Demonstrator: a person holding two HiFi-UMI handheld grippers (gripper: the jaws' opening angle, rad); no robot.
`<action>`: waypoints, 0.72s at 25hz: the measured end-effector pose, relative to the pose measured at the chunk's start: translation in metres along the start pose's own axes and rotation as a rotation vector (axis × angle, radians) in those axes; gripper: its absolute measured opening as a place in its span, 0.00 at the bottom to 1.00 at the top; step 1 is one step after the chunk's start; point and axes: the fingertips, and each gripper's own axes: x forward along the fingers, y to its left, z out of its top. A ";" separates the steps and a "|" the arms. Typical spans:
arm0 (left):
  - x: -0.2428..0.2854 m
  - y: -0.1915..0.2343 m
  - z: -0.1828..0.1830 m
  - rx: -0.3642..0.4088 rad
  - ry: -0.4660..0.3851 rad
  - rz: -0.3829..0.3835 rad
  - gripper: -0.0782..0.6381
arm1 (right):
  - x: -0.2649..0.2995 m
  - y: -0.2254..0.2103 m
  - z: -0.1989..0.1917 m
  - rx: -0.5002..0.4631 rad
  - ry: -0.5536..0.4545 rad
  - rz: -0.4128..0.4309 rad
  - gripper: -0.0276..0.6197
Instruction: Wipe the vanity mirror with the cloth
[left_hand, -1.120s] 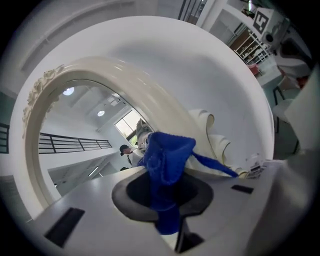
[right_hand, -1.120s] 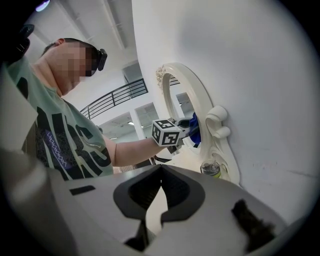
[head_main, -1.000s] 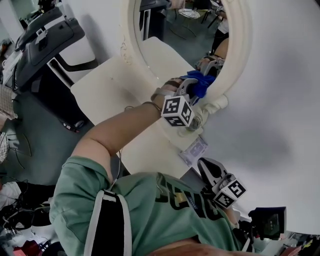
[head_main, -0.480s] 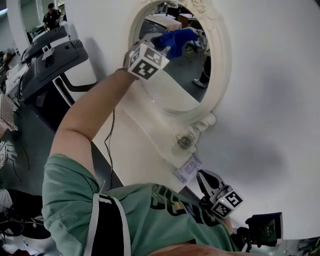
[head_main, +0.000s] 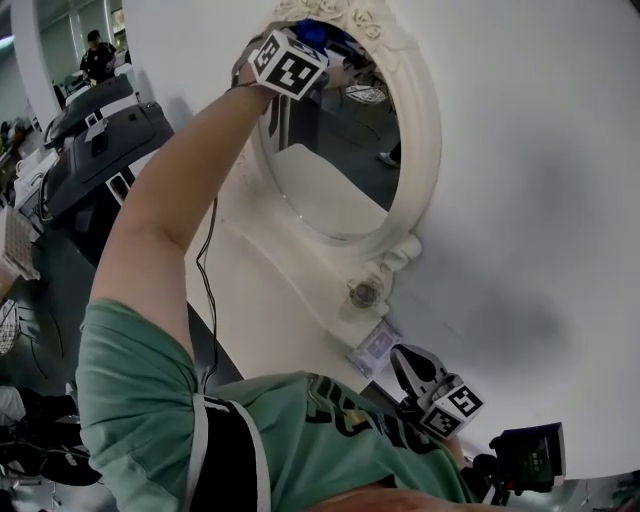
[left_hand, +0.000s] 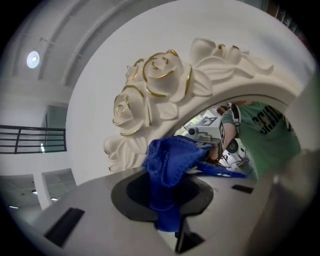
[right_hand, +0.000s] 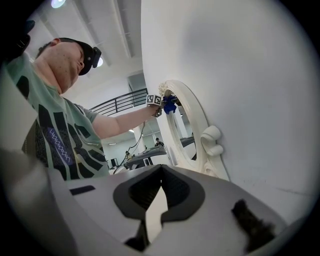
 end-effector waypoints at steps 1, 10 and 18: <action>0.001 0.000 -0.002 0.008 0.007 0.005 0.22 | -0.001 -0.001 0.000 0.001 -0.001 0.000 0.06; -0.030 -0.048 0.021 0.229 -0.047 -0.022 0.21 | 0.001 0.004 -0.001 0.011 0.008 0.008 0.06; -0.095 -0.191 0.007 0.195 -0.178 -0.209 0.22 | 0.009 0.020 -0.007 0.020 0.051 0.038 0.06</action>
